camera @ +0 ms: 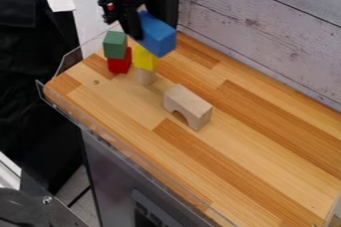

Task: Pick and put the blue rectangle and put it on the white arch

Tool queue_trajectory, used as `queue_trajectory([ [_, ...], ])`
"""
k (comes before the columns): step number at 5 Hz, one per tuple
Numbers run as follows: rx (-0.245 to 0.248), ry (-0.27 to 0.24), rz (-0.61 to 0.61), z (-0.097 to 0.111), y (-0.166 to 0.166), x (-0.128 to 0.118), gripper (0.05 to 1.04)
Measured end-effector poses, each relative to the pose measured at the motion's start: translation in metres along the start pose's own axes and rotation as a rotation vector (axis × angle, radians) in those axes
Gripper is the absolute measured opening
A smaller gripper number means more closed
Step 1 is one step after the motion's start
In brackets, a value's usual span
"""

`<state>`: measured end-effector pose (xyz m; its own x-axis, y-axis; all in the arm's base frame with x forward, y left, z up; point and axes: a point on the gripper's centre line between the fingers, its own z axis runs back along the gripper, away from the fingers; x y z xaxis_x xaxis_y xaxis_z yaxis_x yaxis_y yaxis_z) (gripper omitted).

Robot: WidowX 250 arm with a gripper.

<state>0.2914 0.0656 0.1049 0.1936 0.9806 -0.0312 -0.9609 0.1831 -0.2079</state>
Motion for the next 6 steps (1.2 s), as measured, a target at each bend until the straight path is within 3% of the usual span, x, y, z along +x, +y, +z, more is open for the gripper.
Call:
queue_trajectory([
  [1, 0.027, 0.026, -0.035, -0.008, 0.002, -0.026, 0.561],
  [2, 0.016, 0.066, -0.044, -0.016, -0.004, -0.039, 0.561],
  [3, 0.011, 0.092, -0.055, -0.027, -0.009, -0.048, 0.561],
  [5, 0.086, 0.121, -0.080, -0.052, -0.005, -0.060, 0.561],
  [6, 0.089, 0.122, -0.077, -0.054, -0.005, -0.060, 0.561],
])
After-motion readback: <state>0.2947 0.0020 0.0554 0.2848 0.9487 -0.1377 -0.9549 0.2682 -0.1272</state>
